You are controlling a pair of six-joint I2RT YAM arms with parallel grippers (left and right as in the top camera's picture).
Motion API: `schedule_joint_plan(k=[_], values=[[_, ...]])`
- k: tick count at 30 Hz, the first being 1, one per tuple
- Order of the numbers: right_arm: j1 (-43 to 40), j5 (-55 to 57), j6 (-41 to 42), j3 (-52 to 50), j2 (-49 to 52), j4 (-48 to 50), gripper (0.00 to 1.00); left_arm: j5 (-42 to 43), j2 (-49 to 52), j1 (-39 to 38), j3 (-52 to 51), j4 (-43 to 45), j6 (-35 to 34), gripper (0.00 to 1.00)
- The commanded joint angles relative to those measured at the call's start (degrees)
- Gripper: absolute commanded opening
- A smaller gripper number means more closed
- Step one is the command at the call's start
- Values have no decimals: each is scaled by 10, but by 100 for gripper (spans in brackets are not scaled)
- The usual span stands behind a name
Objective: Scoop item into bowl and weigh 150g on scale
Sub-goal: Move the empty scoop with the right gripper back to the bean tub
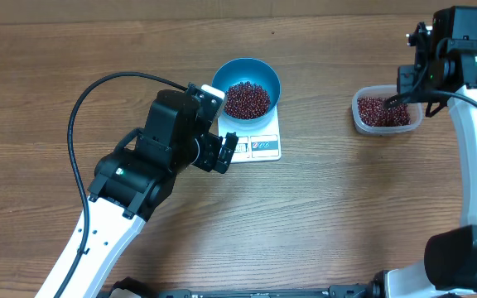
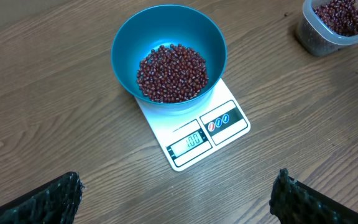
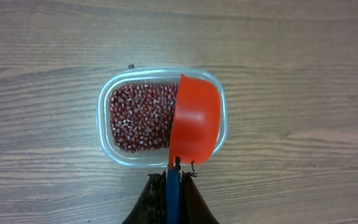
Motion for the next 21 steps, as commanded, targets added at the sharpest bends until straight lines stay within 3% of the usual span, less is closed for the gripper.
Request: schedule_joint_plan(k=[1,21], values=[[-1,-17,7,-8,21,8,4,-6,2,-2,-4,0,-4,100],[-2,-26,3,-11,95,12,4,-6,2,-2,-4,0,-4,100]])
